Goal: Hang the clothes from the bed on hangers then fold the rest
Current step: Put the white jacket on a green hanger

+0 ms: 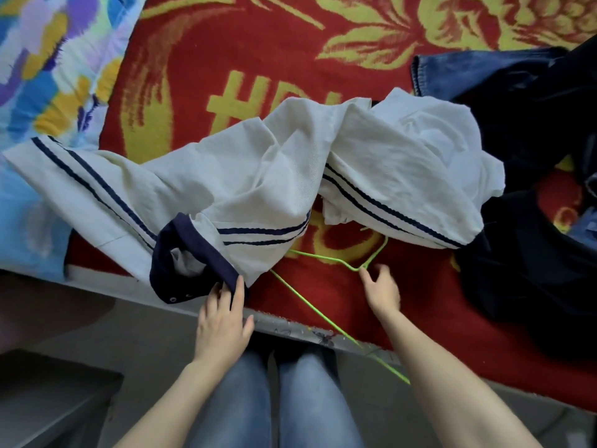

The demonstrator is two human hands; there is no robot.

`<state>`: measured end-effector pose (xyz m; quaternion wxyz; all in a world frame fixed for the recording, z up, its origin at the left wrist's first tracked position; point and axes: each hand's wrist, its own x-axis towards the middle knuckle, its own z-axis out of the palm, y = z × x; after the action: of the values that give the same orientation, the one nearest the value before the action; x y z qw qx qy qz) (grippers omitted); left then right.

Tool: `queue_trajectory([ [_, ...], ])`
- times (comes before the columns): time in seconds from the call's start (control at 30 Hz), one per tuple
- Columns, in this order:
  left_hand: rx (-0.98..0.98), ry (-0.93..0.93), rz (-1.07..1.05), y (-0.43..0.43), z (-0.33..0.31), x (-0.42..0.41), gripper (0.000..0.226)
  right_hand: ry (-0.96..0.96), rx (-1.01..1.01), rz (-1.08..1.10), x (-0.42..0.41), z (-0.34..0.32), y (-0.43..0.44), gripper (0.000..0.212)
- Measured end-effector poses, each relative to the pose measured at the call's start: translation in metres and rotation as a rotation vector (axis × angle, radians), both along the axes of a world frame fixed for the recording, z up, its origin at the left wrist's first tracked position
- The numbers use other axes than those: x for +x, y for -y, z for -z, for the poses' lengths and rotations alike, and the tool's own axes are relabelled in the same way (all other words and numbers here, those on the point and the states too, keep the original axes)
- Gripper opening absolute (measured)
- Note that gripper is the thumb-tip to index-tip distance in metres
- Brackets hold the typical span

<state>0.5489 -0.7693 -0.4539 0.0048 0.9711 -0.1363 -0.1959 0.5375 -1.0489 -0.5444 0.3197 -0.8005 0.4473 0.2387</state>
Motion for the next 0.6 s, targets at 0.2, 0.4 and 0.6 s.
queue_trajectory([
  [0.2,0.008,-0.026,-0.001,0.001,-0.01,-0.003,0.084,0.154,0.475,0.219,0.023,-0.032,-0.028,0.036],
  [0.4,-0.058,-0.047,-0.051,-0.018,-0.031,-0.006,0.079,0.286,0.174,-0.252,0.033,-0.102,-0.011,0.033],
  [0.6,-0.173,-0.015,-0.115,-0.051,-0.031,-0.001,0.07,0.247,-0.188,-0.511,0.056,-0.187,0.008,0.03],
])
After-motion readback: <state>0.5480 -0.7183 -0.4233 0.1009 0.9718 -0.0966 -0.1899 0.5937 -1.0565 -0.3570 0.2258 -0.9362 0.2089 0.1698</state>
